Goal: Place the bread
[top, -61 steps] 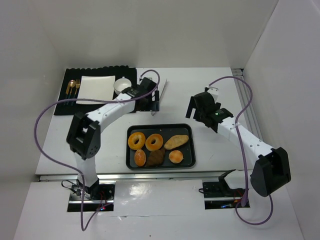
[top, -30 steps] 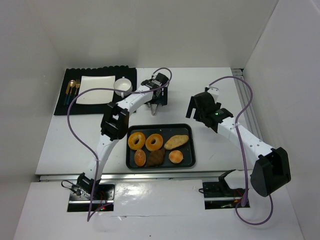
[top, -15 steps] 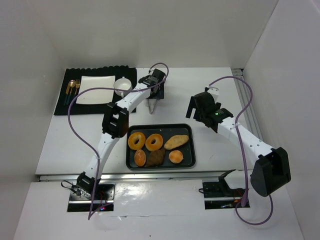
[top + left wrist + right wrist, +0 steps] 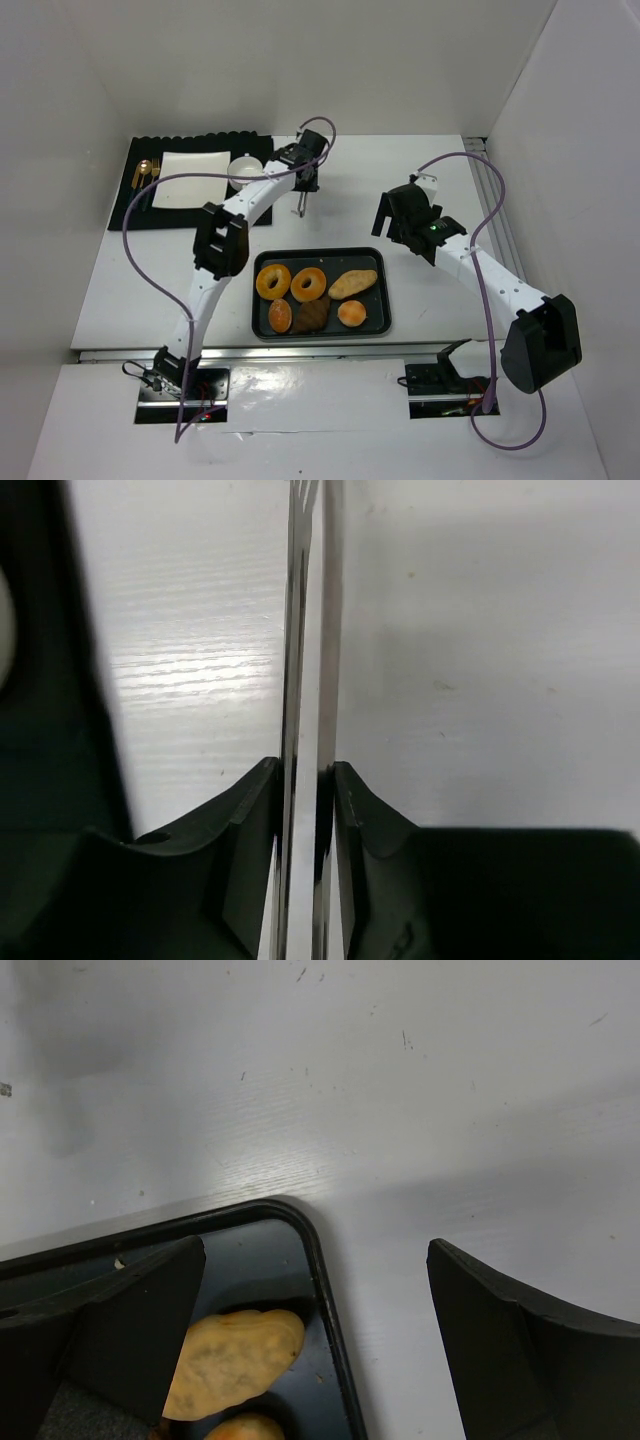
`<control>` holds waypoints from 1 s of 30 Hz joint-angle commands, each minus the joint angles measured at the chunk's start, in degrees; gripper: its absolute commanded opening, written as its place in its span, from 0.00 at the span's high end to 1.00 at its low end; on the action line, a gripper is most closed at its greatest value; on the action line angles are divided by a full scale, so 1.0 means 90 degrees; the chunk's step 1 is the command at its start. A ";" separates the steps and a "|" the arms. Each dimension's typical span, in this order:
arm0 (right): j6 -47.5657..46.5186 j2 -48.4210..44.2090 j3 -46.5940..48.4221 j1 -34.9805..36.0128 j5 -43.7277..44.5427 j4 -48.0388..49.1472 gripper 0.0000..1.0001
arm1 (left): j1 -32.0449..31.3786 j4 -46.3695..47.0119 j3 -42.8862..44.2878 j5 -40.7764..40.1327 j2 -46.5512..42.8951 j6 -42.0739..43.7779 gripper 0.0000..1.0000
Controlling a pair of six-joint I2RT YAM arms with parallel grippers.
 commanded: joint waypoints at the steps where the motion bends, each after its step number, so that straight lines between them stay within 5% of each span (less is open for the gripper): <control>1: -0.0012 -0.0097 0.0149 -0.0006 0.0056 0.0070 0.01 | -0.0013 0.0278 -0.0100 0.0064 -0.1626 0.0316 0.61; 21: 0.0046 -0.0156 0.0207 -0.0006 -0.0266 0.0373 0.01 | -0.0345 -0.1089 -0.4270 0.0414 -0.6823 0.0347 0.59; 30: 0.0046 -0.0399 0.0207 0.0053 -0.0198 0.0295 0.01 | -0.0531 -0.1509 -0.4905 0.0962 -0.7431 0.0347 0.56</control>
